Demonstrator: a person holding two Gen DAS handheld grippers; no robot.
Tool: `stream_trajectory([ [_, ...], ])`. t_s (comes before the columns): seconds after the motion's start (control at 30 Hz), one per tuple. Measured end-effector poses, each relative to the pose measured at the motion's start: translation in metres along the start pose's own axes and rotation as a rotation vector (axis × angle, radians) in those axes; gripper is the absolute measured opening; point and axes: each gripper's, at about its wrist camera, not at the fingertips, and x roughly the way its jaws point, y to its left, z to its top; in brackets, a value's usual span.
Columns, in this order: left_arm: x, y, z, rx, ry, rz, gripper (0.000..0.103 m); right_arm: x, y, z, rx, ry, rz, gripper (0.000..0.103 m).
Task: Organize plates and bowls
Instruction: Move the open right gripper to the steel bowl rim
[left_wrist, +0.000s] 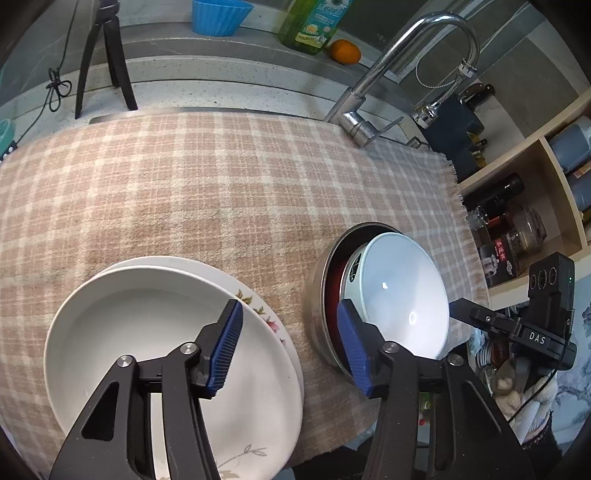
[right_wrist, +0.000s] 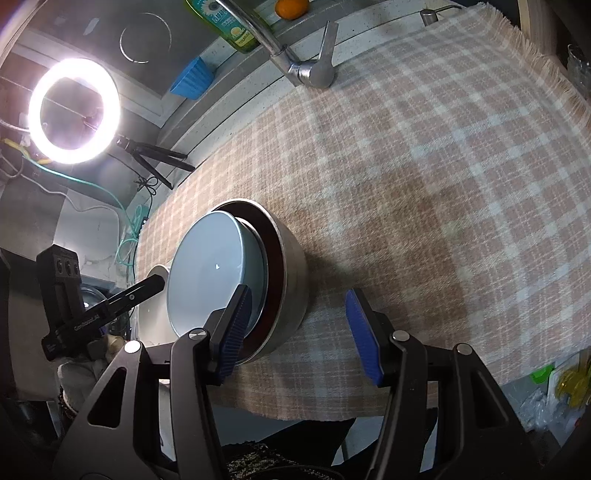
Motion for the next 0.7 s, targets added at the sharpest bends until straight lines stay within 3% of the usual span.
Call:
stream_trajectory([
  [0.2, 0.006, -0.004, 0.002, 0.024, 0.025, -0.023, 0.033, 0.005, 0.001, -0.002, 0.01, 0.009, 0.017, 0.054],
  [0.4, 0.011, -0.007, 0.004, 0.036, 0.038, -0.031, 0.029, 0.008, 0.003, -0.002, 0.012, 0.017, 0.02, 0.037],
  [0.7, 0.022, -0.009, 0.003, 0.049, 0.072, -0.042, 0.019, 0.019, 0.006, -0.002, 0.004, 0.05, 0.028, 0.024],
])
